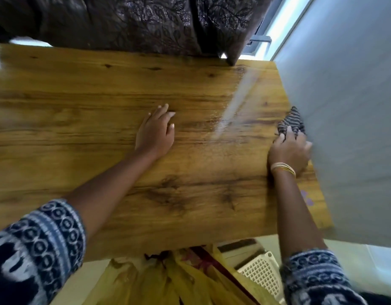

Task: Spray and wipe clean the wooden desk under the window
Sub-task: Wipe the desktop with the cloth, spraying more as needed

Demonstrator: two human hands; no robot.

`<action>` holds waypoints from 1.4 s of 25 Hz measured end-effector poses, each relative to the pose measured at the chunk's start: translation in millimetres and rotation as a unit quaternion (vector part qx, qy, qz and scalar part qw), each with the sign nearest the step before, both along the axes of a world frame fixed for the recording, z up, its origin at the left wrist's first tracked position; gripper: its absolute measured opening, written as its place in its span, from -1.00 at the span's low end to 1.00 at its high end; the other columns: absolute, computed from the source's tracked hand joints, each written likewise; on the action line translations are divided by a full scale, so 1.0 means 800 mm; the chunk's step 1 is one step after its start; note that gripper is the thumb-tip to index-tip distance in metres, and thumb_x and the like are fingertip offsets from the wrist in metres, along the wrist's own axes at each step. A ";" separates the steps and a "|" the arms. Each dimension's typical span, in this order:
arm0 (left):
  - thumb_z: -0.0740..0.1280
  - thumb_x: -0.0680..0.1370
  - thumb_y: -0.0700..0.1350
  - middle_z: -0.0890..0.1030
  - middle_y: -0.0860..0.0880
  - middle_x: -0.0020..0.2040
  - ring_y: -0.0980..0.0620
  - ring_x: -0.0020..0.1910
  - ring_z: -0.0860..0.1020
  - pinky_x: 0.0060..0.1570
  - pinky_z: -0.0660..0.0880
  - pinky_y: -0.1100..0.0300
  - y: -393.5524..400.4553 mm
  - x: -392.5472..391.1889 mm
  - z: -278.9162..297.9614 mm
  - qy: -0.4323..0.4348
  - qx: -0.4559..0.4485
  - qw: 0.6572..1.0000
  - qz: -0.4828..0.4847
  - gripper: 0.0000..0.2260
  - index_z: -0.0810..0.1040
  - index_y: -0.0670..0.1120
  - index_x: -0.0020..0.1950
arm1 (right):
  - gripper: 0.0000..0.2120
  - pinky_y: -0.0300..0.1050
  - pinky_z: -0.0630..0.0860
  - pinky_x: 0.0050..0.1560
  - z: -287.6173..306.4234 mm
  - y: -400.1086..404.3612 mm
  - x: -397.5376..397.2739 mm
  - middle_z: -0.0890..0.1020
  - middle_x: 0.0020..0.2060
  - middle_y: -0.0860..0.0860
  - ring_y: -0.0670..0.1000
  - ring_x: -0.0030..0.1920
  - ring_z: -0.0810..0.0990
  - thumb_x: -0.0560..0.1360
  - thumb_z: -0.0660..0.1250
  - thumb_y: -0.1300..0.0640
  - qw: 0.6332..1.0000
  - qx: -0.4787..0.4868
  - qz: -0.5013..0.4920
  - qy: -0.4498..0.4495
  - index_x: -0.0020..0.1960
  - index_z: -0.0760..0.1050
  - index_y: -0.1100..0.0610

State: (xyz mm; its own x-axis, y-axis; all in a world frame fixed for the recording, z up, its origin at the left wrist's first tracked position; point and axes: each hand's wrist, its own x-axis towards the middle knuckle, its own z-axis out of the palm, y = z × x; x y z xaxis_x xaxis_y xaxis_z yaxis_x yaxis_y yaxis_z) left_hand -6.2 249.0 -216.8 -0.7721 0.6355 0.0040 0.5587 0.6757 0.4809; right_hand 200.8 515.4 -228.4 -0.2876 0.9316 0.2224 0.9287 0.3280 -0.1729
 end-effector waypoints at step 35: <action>0.08 0.63 -0.04 0.23 -0.05 0.55 0.00 0.55 0.15 0.51 0.09 0.03 -0.130 0.188 -0.021 0.099 -0.047 0.994 -0.010 -0.54 0.25 -0.08 0.53 | -0.50 0.14 0.31 0.25 0.010 -0.089 0.187 0.44 0.35 0.22 0.25 0.29 0.38 0.58 0.10 0.04 0.995 -0.010 0.032 -0.098 0.47 0.33 0.19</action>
State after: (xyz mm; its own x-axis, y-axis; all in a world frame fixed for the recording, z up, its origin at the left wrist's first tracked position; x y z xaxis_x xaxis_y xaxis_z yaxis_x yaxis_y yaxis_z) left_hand 143.9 145.2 -233.9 -0.7497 0.6550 0.0947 0.6494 0.7005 0.2961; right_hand 350.4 443.8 -220.1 -0.3817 0.9138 0.1390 0.9229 0.3851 0.0021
